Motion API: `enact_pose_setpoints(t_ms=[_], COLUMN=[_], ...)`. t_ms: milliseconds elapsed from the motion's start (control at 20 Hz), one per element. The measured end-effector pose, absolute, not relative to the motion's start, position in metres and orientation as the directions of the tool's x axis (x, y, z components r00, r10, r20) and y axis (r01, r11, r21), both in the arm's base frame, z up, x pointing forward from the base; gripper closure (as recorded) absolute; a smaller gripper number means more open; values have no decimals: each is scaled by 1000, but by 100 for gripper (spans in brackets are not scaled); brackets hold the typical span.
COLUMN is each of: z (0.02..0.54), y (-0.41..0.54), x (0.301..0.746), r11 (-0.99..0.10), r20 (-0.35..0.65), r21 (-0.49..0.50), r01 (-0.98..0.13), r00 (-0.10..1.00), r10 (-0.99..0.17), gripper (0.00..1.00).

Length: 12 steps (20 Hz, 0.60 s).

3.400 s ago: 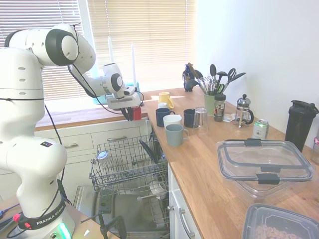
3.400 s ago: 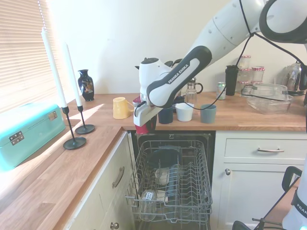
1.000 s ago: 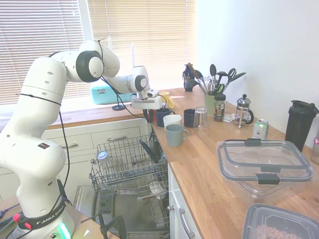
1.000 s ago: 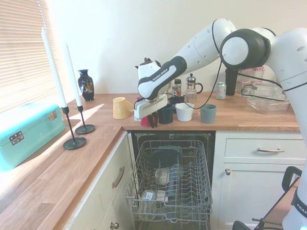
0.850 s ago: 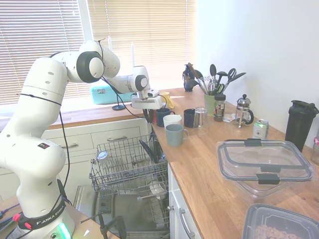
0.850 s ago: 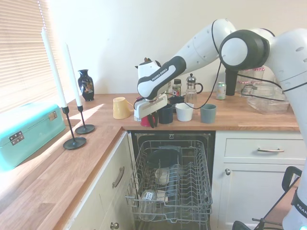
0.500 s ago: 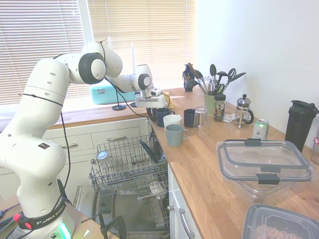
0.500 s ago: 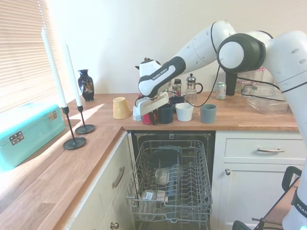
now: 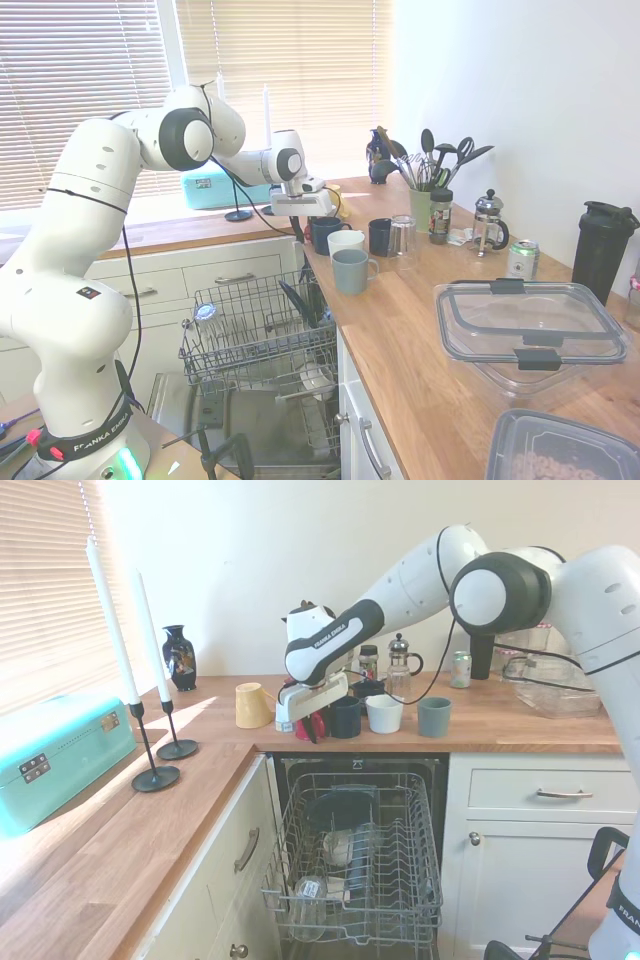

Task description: Move a mug from dishwasher to table

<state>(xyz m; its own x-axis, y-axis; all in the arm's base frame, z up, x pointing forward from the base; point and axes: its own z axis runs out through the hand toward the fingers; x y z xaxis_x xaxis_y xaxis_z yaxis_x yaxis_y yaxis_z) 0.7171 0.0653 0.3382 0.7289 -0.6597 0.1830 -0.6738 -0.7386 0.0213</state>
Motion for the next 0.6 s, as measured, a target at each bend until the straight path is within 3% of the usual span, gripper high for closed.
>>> enact_pose_setpoints(t_ms=[350, 600], z=[384, 430], y=[67, 83], x=[713, 673], r11=[-741, -753], r20=[230, 268], r21=[-34, -93], r01=[-670, -652], r00=[717, 712], r10=[-658, -649], gripper=[0, 0])
